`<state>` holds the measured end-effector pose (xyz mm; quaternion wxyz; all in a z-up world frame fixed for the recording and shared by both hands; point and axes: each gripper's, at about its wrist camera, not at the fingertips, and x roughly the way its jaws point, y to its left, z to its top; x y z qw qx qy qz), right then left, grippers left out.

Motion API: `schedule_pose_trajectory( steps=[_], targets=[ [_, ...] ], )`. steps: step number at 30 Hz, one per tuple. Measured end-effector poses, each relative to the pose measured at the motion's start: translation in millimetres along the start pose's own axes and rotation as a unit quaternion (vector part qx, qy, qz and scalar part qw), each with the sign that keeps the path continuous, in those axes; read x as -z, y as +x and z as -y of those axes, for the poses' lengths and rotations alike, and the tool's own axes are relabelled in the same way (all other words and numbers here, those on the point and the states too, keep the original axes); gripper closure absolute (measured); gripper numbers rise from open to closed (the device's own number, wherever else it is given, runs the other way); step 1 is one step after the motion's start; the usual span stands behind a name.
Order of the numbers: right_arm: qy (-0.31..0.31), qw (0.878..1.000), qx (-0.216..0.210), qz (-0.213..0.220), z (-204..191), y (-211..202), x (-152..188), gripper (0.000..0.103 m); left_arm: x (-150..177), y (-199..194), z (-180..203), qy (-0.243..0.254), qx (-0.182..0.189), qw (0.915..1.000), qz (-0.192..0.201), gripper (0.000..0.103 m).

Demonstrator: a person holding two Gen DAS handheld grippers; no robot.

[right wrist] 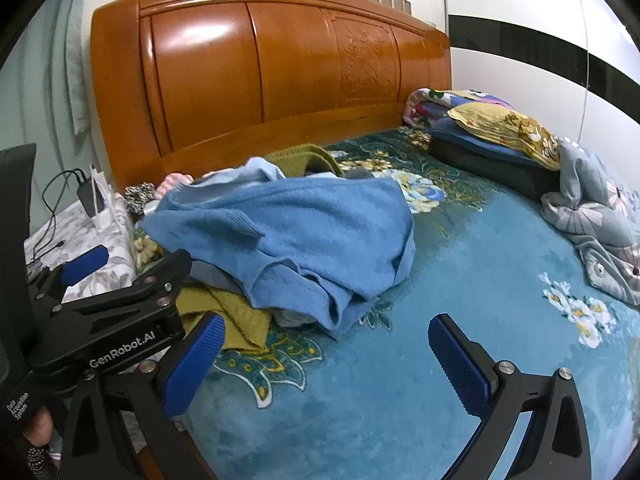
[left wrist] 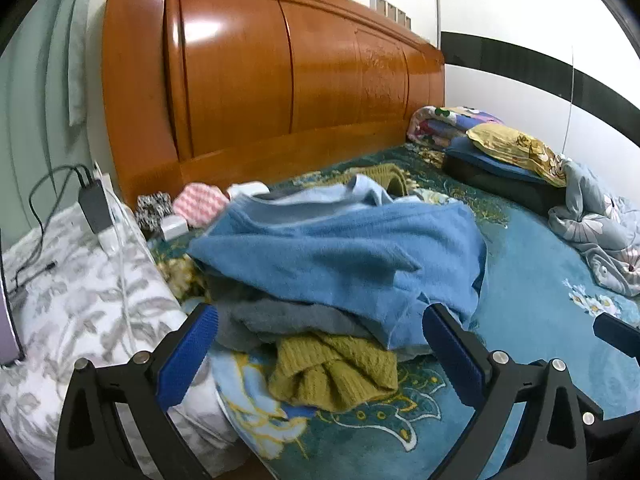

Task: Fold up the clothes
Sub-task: 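Move both grippers toward the clothes pile on the bed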

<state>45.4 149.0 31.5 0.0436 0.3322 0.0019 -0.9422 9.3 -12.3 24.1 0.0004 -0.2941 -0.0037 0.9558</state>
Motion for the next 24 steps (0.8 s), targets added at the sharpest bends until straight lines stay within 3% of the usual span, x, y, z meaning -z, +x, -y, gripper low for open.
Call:
schedule_pose_trajectory(
  steps=[6,19,24],
  targets=[
    [0.006,1.000,-0.008,0.013,-2.0,-10.3,-7.4,0.000,-9.9,-11.1,-5.9,-0.001,0.016,0.9999,0.007,0.001],
    [-0.001,0.998,-0.053,0.047,-13.4,-35.7,-25.1,0.000,-24.8,-25.1,-18.1,-0.008,0.008,0.9999,0.012,0.001],
    [-0.001,0.998,-0.056,0.041,-16.7,-38.3,-30.6,0.000,-30.9,-31.7,-26.0,-0.016,0.027,0.9994,0.017,0.001]
  ],
)
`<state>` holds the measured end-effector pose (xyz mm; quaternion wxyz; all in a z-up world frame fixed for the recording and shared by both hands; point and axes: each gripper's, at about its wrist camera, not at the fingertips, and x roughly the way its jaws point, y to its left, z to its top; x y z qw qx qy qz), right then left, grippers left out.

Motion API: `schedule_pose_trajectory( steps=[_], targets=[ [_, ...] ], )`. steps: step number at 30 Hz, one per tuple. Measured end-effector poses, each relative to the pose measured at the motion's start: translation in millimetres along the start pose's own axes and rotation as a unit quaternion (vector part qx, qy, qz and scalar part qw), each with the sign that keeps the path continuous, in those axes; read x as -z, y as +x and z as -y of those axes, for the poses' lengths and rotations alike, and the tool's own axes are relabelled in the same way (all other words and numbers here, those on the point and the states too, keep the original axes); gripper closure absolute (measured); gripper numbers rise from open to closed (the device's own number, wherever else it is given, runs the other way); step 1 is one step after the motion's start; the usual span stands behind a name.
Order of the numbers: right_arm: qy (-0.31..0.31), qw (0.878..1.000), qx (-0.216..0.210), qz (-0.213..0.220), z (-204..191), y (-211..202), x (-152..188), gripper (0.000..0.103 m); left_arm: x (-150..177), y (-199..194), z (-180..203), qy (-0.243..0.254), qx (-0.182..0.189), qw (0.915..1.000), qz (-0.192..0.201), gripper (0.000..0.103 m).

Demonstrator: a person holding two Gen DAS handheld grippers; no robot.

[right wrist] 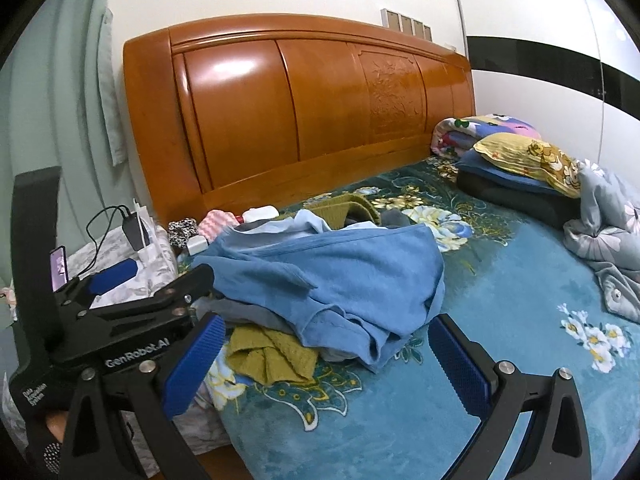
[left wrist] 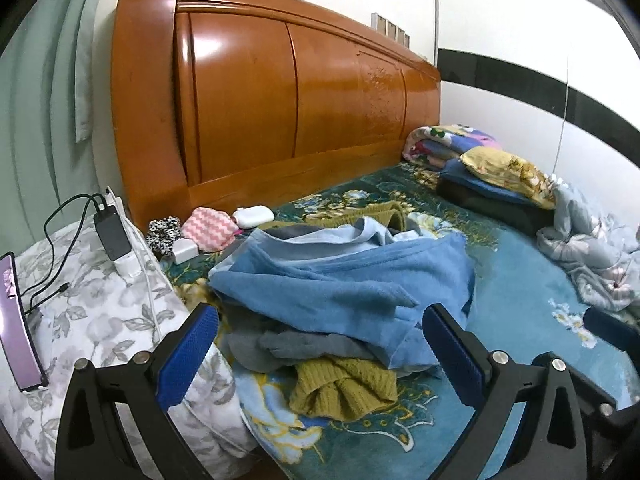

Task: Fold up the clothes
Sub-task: 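Move both grippers toward the clothes pile on the bed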

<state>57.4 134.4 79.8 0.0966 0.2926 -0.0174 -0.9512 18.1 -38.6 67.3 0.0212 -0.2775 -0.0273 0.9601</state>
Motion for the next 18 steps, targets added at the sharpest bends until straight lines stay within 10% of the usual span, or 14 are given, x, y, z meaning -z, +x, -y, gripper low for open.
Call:
schedule_pose_trajectory(
  steps=[18],
  targets=[
    [-0.014,1.000,0.016,-0.017,-4.5,9.5,-1.4,0.000,-1.0,5.2,-1.1,0.022,0.002,0.9997,0.004,0.001]
  ],
)
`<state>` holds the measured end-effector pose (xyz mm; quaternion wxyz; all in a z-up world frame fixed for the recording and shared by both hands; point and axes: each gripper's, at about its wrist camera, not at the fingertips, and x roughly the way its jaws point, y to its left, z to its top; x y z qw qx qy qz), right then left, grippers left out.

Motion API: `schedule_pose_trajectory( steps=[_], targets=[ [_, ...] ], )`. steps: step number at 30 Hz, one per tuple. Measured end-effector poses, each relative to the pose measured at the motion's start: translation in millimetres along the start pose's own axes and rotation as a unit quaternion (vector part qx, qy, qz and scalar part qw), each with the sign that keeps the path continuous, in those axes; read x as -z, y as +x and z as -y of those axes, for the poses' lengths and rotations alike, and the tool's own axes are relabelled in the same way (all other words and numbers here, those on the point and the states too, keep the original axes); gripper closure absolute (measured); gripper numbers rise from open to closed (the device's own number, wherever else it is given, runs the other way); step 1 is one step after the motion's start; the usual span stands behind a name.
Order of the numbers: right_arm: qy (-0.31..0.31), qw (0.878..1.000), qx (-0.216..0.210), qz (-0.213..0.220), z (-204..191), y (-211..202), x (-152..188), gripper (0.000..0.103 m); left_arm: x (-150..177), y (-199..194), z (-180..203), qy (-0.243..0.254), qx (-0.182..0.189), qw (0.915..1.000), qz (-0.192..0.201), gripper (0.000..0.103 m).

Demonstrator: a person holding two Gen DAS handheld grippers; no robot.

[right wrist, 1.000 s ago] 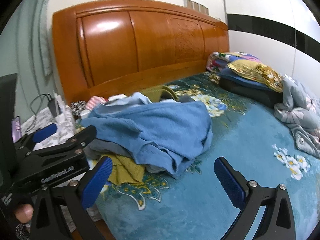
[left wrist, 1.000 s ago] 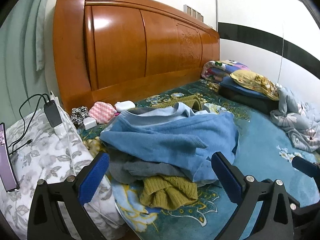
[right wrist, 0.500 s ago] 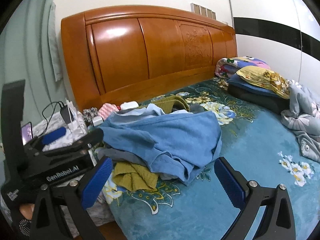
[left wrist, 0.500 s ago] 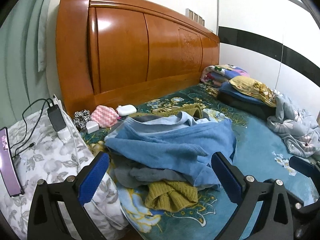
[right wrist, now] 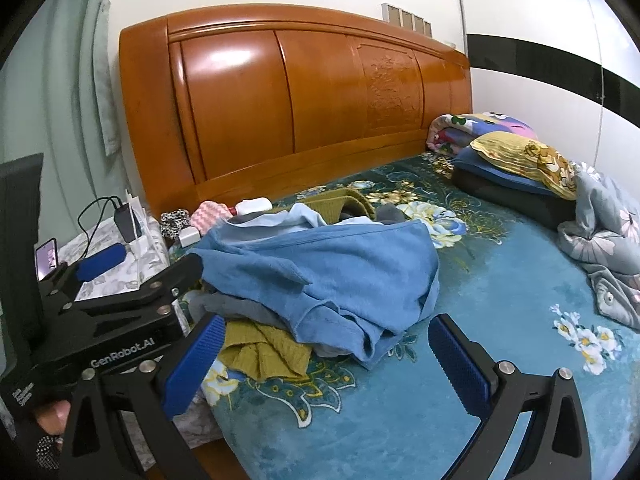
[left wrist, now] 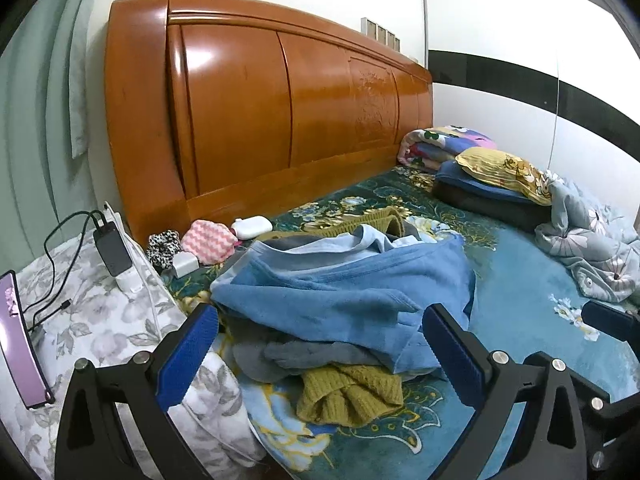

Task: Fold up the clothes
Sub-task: 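Move both grippers toward the clothes pile on the bed, then grasp the blue sweatshirt edge with the right gripper and lift it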

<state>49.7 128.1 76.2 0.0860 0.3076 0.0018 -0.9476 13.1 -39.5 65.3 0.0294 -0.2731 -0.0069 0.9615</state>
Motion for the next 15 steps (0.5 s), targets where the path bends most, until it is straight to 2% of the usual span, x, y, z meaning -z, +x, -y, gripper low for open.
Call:
schedule_pose_trajectory(
  steps=[9,13,15],
  targets=[
    [-0.047,0.998,-0.004,-0.029,0.5,59.0,2.7,0.000,12.1,27.5,-30.7,-0.043,0.000,0.9986,-0.030,0.001],
    [-0.048,0.997,-0.038,-0.044,-1.0,89.2,0.5,0.001,13.0,35.8,-42.3,-0.058,0.003,0.9978,-0.034,0.001],
    [-0.045,0.996,-0.053,-0.047,-3.4,103.4,-3.9,0.007,13.3,39.3,-47.6,-0.064,0.002,0.9973,-0.035,0.001]
  ],
)
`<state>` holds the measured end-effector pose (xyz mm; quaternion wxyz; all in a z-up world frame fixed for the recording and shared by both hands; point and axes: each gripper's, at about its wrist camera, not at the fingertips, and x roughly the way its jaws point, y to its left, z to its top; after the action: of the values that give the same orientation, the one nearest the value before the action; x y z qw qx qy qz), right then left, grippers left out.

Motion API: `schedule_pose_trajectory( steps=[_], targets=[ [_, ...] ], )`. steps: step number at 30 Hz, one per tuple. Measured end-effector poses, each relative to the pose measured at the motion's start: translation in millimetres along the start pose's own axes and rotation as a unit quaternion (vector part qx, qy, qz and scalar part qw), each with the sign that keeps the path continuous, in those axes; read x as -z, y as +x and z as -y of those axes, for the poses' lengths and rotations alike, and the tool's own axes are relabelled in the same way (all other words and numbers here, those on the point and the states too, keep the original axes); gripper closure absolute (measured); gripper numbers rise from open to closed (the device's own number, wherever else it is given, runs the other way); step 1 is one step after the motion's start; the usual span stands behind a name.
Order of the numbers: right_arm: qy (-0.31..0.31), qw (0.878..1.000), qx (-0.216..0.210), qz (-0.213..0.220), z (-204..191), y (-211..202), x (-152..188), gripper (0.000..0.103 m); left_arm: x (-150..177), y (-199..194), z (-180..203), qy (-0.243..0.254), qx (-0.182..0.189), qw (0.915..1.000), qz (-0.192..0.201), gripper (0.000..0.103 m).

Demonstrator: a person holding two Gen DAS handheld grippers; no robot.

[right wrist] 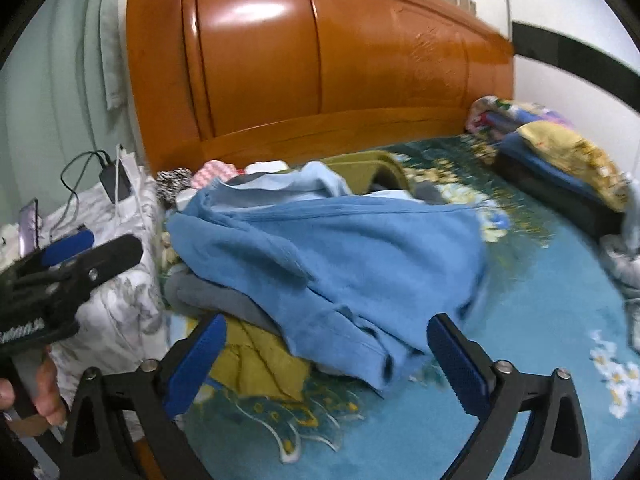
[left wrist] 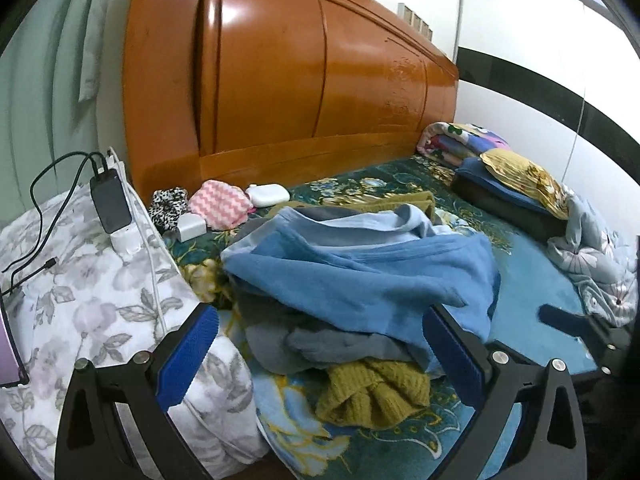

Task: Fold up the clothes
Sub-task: 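Grasp the blue sweatshirt edge with the right gripper and lift it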

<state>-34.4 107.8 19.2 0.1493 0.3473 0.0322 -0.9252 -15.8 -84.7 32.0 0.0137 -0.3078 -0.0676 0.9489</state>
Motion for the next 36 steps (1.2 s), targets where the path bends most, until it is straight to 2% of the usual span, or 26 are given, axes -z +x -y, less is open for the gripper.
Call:
schedule_pose_trajectory(
  steps=[7,10,12,13,14,15,19,24,31,36],
  targets=[
    [-0.011,0.999,-0.038,-0.009,-8.9,48.7,-24.7,0.021,-0.8,11.1,-12.4,-0.011,0.000,0.9999,-0.010,0.001],
    [-0.005,0.998,-0.062,-0.024,-12.9,66.3,-29.6,0.040,-1.7,11.7,-16.0,-0.012,-0.004,0.9999,-0.010,0.001],
    [0.005,0.996,-0.085,-0.035,-15.1,73.5,-27.6,0.066,-2.2,10.7,-17.5,-0.012,-0.004,0.9999,-0.011,0.001],
    [0.012,0.995,-0.095,-0.038,-15.3,74.8,-25.8,0.073,-2.3,10.1,-18.0,-0.013,-0.004,0.9999,-0.011,0.001],
    [0.020,0.994,-0.105,-0.038,-14.2,74.1,-24.2,0.089,-2.4,9.0,-18.4,-0.013,-0.003,0.9998,-0.011,0.001],
    [0.032,0.992,-0.116,-0.033,-10.9,70.3,-23.0,0.096,-2.4,7.7,-18.7,-0.014,-0.002,0.9998,-0.012,0.001],
    [0.078,0.986,-0.145,-0.003,6.2,41.0,-19.6,0.097,-2.2,0.1,-19.1,-0.019,0.006,0.9997,-0.013,0.001],
    [0.112,0.985,-0.118,0.064,43.1,-33.3,-13.7,0.098,-2.5,-17.6,-12.6,-0.018,0.019,0.9996,-0.007,0.001],
    [0.146,0.978,-0.009,0.149,108.9,-161.7,14.1,0.098,0.9,-42.6,24.8,0.013,0.057,0.9983,-0.005,0.001],
    [0.170,0.963,0.088,0.187,154.1,-257.6,61.2,0.098,11.1,-55.9,63.0,0.052,0.085,0.9949,-0.010,0.001]
  ],
)
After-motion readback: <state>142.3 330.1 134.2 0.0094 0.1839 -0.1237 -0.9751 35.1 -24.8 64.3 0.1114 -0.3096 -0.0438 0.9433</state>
